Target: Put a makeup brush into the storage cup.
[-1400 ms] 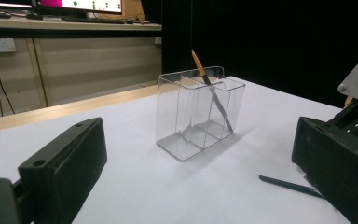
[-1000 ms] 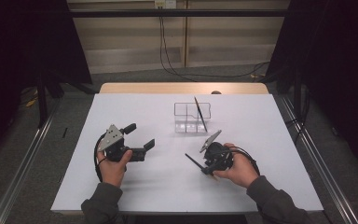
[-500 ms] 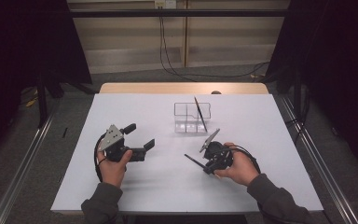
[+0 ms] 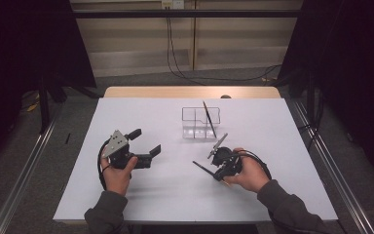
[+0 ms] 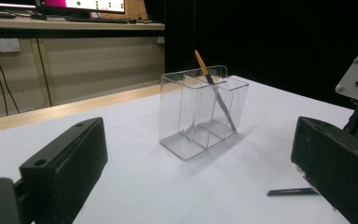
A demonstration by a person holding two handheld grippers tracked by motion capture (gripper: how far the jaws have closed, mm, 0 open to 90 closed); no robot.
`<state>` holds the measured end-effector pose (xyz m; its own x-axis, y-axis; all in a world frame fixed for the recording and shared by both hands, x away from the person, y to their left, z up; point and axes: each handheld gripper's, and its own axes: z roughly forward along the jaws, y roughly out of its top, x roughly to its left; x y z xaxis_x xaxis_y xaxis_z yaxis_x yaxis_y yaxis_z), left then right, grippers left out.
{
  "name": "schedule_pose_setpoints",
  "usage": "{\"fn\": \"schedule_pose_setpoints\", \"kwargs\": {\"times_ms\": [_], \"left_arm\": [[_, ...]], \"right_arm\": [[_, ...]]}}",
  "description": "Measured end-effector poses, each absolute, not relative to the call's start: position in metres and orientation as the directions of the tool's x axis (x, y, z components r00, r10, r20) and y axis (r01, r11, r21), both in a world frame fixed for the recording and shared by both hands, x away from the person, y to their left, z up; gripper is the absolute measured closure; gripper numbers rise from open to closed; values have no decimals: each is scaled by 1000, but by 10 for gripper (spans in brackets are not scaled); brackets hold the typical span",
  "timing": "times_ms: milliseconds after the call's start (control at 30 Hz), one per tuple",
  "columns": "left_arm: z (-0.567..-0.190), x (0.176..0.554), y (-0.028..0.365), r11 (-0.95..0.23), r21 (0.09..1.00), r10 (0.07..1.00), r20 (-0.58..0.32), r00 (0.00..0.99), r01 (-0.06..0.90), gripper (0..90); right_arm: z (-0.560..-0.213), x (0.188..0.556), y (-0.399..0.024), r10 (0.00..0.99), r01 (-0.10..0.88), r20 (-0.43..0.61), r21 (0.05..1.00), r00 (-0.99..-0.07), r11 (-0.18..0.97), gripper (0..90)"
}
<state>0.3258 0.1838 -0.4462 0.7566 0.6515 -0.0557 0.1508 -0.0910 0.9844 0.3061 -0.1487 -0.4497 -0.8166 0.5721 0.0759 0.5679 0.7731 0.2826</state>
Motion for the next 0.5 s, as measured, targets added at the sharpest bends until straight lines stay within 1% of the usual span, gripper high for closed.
{"fn": "schedule_pose_setpoints", "kwargs": {"times_ms": [67, 133, 200, 500], "left_arm": [[-446, 326, 183, -86, 985, 653, -59, 755, 151, 33], [-446, 326, 184, -88, 984, 656, -58, 752, 153, 33], [-447, 326, 184, -88, 984, 657, -59, 751, 154, 33], [-447, 326, 184, -92, 984, 656, -56, 753, 154, 33]], "right_arm": [[-450, 307, -149, 569, 564, 72, 283, -819, 776, 833], [-449, 307, -148, 586, 584, 83, 269, -806, 766, 838], [-449, 308, -148, 573, 571, 78, 269, -816, 776, 838], [-448, 308, -147, 565, 564, 74, 240, -822, 790, 835]]}}
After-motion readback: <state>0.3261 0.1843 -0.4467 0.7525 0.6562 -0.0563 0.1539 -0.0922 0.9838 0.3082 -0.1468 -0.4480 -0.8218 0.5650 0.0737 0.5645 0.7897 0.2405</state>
